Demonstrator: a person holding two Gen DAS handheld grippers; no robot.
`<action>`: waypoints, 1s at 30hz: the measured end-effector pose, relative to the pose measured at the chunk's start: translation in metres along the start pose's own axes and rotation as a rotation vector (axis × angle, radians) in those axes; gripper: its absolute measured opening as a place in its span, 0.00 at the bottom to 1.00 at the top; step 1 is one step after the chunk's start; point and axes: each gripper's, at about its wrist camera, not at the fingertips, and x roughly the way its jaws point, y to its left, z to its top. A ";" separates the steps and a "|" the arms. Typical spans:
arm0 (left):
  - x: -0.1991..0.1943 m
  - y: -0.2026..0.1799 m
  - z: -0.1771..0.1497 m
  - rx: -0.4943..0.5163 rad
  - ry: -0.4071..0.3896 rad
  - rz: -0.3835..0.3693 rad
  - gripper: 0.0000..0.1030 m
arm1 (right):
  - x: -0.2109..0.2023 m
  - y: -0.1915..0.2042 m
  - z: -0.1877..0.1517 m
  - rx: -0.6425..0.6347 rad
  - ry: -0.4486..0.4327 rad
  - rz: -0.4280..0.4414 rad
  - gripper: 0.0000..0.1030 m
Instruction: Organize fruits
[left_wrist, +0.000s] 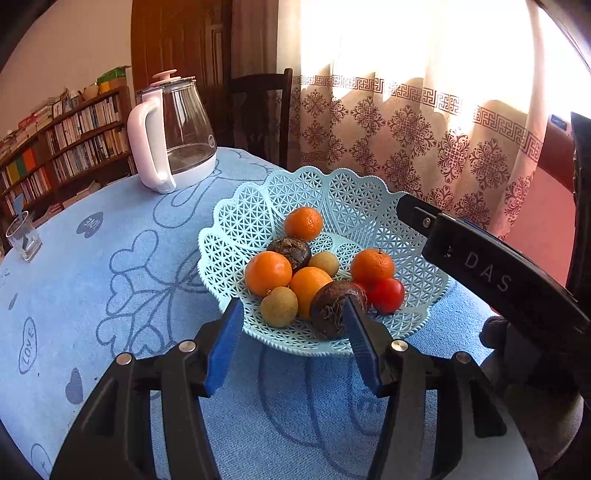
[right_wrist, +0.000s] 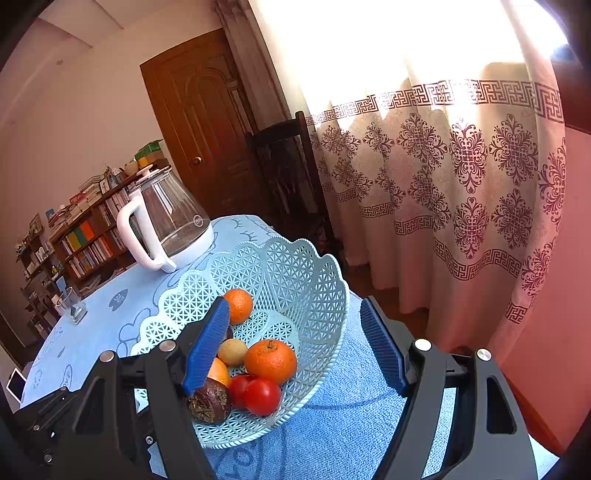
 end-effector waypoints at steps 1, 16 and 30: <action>-0.003 0.000 0.000 -0.007 -0.009 -0.001 0.66 | 0.000 0.000 0.000 0.000 0.000 0.000 0.73; -0.016 0.013 -0.006 -0.055 -0.025 0.002 0.70 | -0.005 -0.014 0.007 0.048 -0.001 0.012 0.75; -0.037 0.024 -0.012 -0.061 -0.104 0.150 0.90 | -0.031 -0.001 -0.010 -0.121 0.094 0.138 0.94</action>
